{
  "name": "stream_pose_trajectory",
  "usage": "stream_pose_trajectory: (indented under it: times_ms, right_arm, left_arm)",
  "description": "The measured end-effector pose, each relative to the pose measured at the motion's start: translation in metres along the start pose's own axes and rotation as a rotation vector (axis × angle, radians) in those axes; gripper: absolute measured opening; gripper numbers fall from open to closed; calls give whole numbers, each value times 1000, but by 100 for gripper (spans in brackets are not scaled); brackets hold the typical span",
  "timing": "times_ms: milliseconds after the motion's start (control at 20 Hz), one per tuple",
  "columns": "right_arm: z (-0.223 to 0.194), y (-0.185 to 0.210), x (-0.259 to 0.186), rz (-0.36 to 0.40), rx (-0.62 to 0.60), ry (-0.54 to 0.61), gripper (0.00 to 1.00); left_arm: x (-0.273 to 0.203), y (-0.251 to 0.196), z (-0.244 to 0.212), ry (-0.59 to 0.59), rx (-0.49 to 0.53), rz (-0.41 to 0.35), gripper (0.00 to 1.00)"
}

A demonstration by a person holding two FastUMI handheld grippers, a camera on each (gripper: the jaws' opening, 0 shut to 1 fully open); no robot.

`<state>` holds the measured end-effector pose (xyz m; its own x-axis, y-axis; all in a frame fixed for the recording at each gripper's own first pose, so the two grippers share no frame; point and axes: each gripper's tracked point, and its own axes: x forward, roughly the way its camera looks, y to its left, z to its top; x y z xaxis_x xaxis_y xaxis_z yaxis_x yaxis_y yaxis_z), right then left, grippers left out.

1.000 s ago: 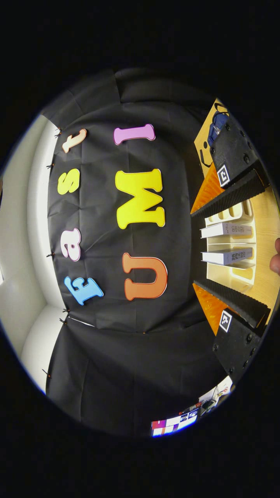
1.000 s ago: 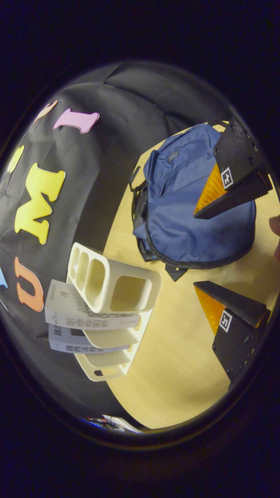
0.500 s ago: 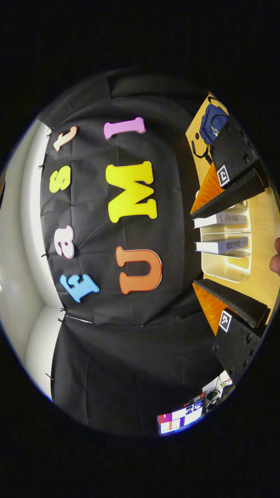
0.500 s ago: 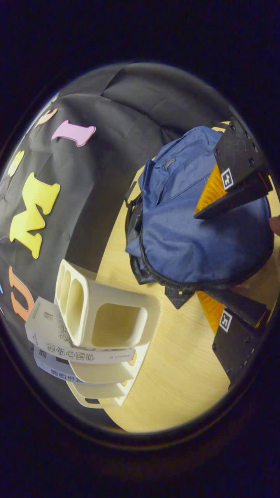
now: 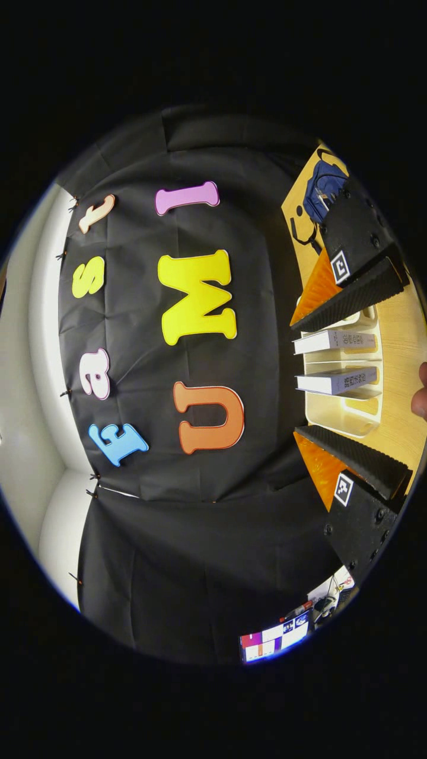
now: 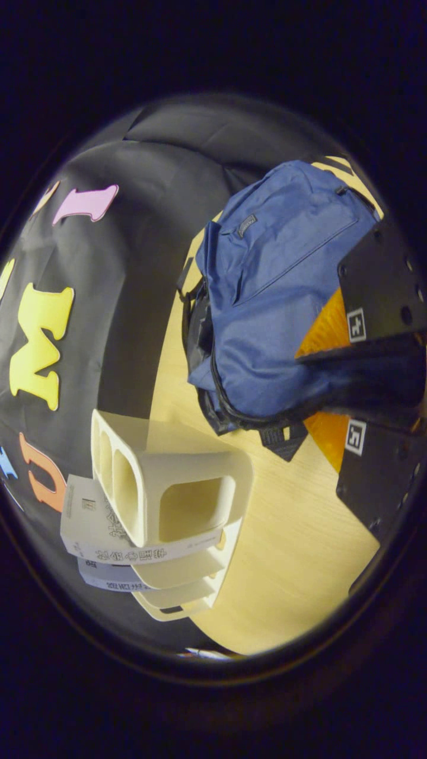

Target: Open the schoolbag, grab two books from the bookshelf and put them into the schoolbag.

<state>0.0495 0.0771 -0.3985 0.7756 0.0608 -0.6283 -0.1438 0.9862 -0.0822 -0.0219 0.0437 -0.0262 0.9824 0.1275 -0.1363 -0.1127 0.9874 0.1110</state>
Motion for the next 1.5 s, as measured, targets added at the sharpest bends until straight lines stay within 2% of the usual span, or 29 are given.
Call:
stream_pose_trajectory:
  times_ms: [50, 100, 150, 300, 350, 700, 750, 800, 1150, 1250, 1500]
  right_arm:
    - [0, 0, -2, 22, 16, 12, 22]
    - [-1, -3, -4, 40, 35, 21, 22]
    - [4, -4, -8, 65, 57, 23, 9]
    - [15, -11, -19, 107, 69, 18, 8]
    - [23, -12, -26, 112, 64, 10, 1]
    - [62, -47, -66, 144, 53, -28, 1]
    - [68, -55, -73, 142, 62, -37, 3]
    - [78, -65, -81, 137, 66, -49, 1]
    - [132, -157, -121, 58, 97, -93, 1]
    - [142, -183, -128, 42, 123, -96, 1]
    - [158, -242, -133, 12, 187, -95, 1]
  left_arm:
    - [0, -1, 0, -1, -3, 0, 99]
    - [0, -1, 1, -3, -5, -2, 99]
    - [1, -2, 0, -5, -9, -3, 99]
    - [5, -6, -1, 0, -27, -10, 99]
    - [9, -8, -2, 0, -32, -13, 99]
    - [28, -9, -10, 27, -81, -6, 99]
    - [31, -9, -11, 29, -84, -4, 99]
    - [34, -8, -12, 35, -87, -1, 99]
    - [75, -2, -20, 109, -115, -16, 100]
    - [87, -10, -32, 183, -121, -62, 100]
    - [109, -21, -68, 438, -145, -112, 99]
